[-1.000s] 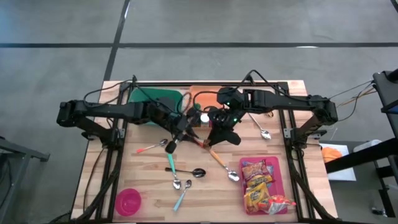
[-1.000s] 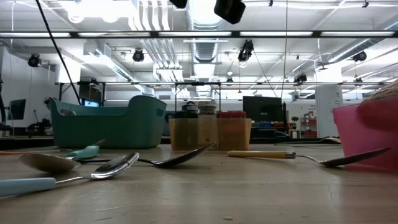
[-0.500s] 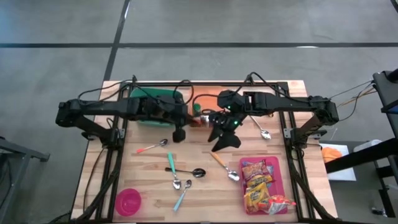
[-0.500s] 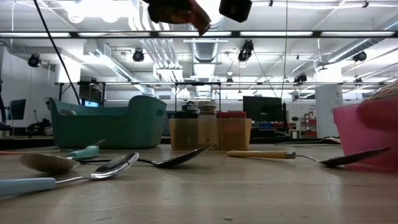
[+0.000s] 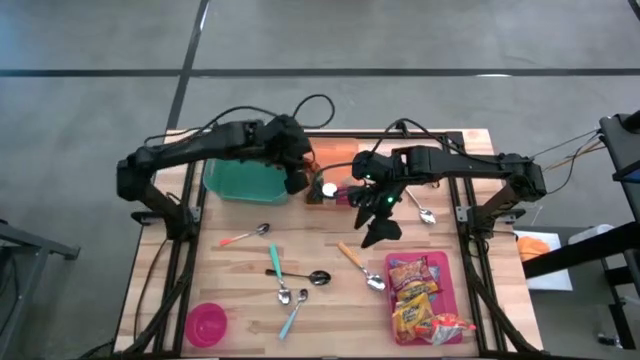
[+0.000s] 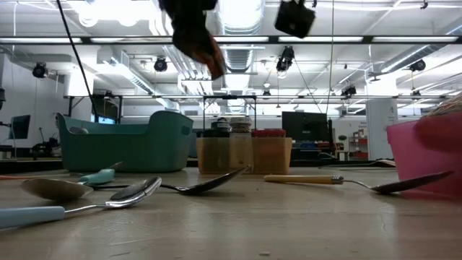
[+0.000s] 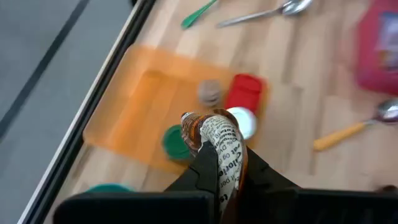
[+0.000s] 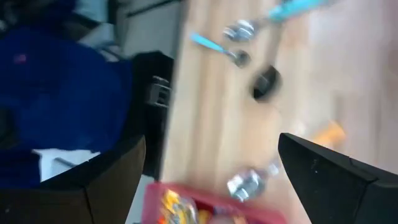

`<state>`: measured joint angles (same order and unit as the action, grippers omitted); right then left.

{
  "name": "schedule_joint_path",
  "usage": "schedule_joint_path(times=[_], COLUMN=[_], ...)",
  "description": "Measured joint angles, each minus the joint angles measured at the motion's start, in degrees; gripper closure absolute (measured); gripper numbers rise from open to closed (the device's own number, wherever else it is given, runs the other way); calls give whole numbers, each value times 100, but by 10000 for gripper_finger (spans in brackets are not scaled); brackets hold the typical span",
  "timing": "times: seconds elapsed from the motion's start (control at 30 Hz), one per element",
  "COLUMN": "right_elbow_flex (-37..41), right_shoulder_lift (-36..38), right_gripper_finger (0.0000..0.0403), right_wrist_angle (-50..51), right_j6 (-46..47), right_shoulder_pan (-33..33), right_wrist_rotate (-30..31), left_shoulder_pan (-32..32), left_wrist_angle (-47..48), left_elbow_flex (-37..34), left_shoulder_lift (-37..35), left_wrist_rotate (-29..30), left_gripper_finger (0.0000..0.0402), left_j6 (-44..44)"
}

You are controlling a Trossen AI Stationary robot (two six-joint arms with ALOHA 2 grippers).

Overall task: Pick & Place Food Item
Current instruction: Put the orange seasoning pack into the orange bin

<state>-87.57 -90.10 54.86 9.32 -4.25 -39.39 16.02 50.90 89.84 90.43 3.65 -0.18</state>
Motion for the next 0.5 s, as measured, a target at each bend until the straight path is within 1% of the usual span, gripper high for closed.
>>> schedule_joint_path(times=[0.03, 0.17, 0.23, 0.33, 0.5], right_elbow_flex=[9, 33, 37, 37, 53], right_shoulder_lift=[20, 143, 187, 241, 315], right_gripper_finger=[39, 39, 39, 39, 39], right_wrist_angle=[145, 203, 233, 344, 540], right_j6=[55, 36, -50, -52, -37], right_shoulder_pan=[-9, 9, 24, 25, 64], right_wrist_rotate=[183, 1625, 2160, 2464, 2458], left_shoulder_pan=[97, 327, 348, 349, 374], left_wrist_angle=[-6, 19, 16, -1, -11], left_elbow_flex=[-2, 73, 218, 500, 968], left_shoulder_lift=[107, 674, 948, 1297, 1576], left_wrist_rotate=[-24, -70, -121, -158, -132], left_gripper_finger=[391, 391, 391, 391, 391], left_j6=[41, 436, 635, 830, 1185])
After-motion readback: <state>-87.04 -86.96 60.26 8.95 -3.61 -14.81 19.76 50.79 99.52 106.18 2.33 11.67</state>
